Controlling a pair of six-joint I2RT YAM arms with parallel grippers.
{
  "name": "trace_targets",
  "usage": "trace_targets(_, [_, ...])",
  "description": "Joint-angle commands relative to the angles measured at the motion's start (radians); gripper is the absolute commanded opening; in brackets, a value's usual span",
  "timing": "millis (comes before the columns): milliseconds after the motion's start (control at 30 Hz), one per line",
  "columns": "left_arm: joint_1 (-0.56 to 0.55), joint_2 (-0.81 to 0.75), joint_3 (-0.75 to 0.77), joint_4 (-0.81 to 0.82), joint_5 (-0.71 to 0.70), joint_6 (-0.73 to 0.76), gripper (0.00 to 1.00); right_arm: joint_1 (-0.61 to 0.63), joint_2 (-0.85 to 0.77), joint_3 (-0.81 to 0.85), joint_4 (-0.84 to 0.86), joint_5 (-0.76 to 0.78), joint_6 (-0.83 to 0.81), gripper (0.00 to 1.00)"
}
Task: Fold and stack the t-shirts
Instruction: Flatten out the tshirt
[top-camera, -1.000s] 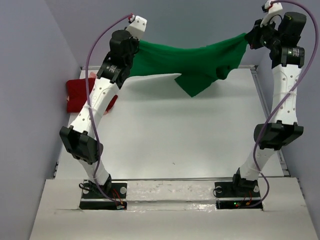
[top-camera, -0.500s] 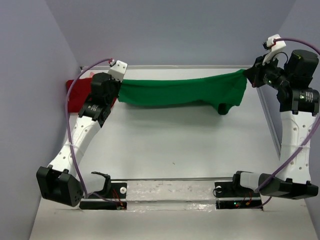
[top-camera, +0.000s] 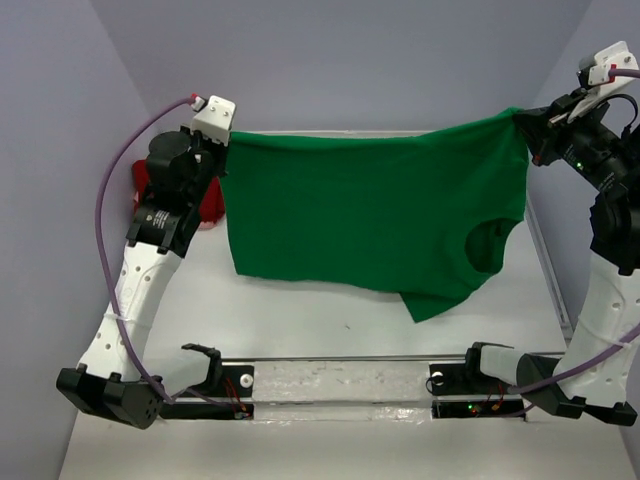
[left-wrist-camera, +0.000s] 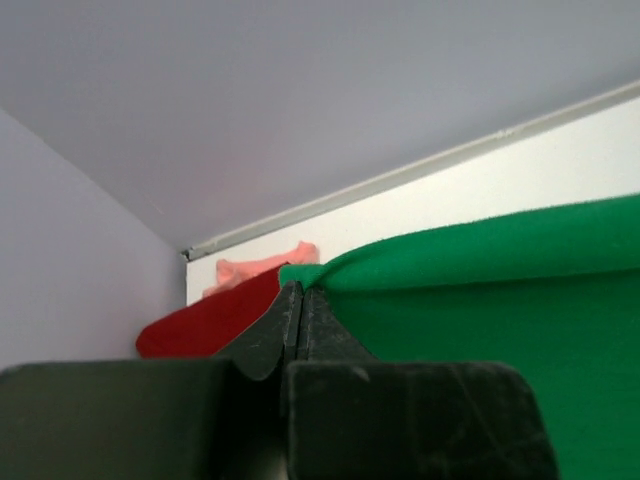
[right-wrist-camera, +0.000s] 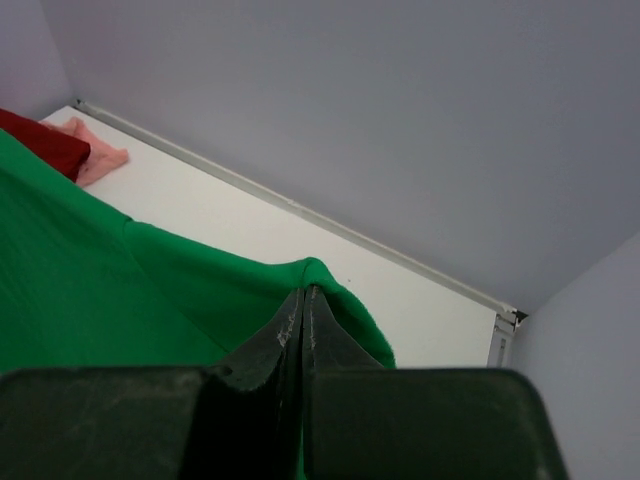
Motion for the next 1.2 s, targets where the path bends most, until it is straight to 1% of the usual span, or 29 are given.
trace_targets(0, [0.016,-0.013,0.099,0.0,0.0,0.008,0.0,-0.008,0.036,-0.056,0.078,0.021,0.005,0.0])
trace_targets(67, [0.014,0.01,0.104,0.012,-0.005,0.022,0.0,-0.008,0.061,-0.133,0.141,0.028,0.002,0.0])
trace_targets(167, [0.014,0.096,0.101,0.041,-0.013,0.027,0.0,-0.008,0.137,-0.21,0.224,0.038,0.005,0.0])
trace_targets(233, [0.016,0.136,0.089,0.077,-0.008,0.025,0.0,-0.008,0.217,-0.236,0.293,0.045,0.008,0.0])
trace_targets(300, [0.016,0.215,0.086,0.109,0.001,0.024,0.0,-0.008,0.287,-0.233,0.332,0.053,0.005,0.0])
trace_targets(333, [0.017,0.244,0.087,0.124,0.0,0.019,0.0,-0.008,0.368,-0.221,0.345,0.057,0.002,0.0])
trace_targets(367, [0.019,0.307,0.106,0.136,0.0,0.014,0.0,-0.008,0.413,-0.18,0.362,0.057,0.003,0.0])
trace_targets(400, [0.02,0.336,0.125,0.153,0.0,0.001,0.0,-0.008,0.456,-0.149,0.366,0.057,0.002,0.0])
trace_targets(433, [0.023,0.37,0.147,0.156,-0.003,-0.004,0.0,-0.008,0.535,-0.118,0.372,0.054,0.0,0.0])
trace_targets(467, [0.023,0.401,0.211,0.152,-0.005,-0.009,0.0,-0.008,0.573,-0.086,0.378,0.053,0.008,0.0])
trace_targets(500, [0.022,0.466,0.246,0.153,-0.005,-0.013,0.0,-0.008,0.606,-0.016,0.385,0.053,0.017,0.0])
trace_targets(533, [0.023,0.499,0.282,0.155,-0.01,-0.018,0.0,-0.008,0.674,0.027,0.393,0.054,0.026,0.0])
trace_targets(567, [0.022,0.551,0.355,0.155,-0.019,-0.022,0.0,-0.008,0.709,0.078,0.39,0.054,0.035,0.0])
trace_targets(600, [0.022,0.576,0.398,0.153,-0.022,-0.021,0.0,-0.008,0.746,0.2,0.364,0.05,0.046,0.0])
trace_targets(667, [0.022,0.62,0.477,0.146,-0.04,-0.025,0.0,-0.008,0.814,0.326,0.327,0.042,0.054,0.0])
trace_targets(700, [0.02,0.657,0.557,0.132,-0.059,-0.026,0.0,-0.008,0.859,0.38,0.314,0.042,0.055,0.0])
trace_targets(733, [0.02,0.669,0.589,0.129,-0.071,-0.027,0.0,-0.008,0.872,0.452,0.306,0.042,0.058,0.0])
trace_targets(800, [0.02,0.689,0.673,0.111,-0.089,-0.035,0.0,-0.008,0.877,0.494,0.303,0.054,0.058,0.0])
trace_targets(867, [0.019,0.682,0.718,0.098,-0.082,-0.045,0.0,-0.008,0.854,0.509,0.3,0.056,0.057,0.0])
trace_targets(933, [0.019,0.664,0.716,0.091,-0.08,-0.045,0.0,-0.008,0.793,0.494,0.303,0.045,0.055,0.0])
trace_targets(1033, [0.017,0.596,0.625,0.112,-0.077,-0.047,0.0,-0.008,0.688,0.422,0.301,0.027,0.057,0.0])
trace_targets(1067, [0.017,0.573,0.544,0.121,-0.077,-0.044,0.0,-0.008,0.661,0.396,0.303,0.027,0.055,0.0])
trace_targets(1133, [0.019,0.493,0.453,0.15,-0.077,-0.036,0.0,-0.008,0.572,0.295,0.301,0.024,0.043,0.0])
trace_targets(1167, [0.02,0.432,0.355,0.161,-0.073,-0.035,0.0,-0.008,0.538,0.249,0.303,0.022,0.039,0.0])
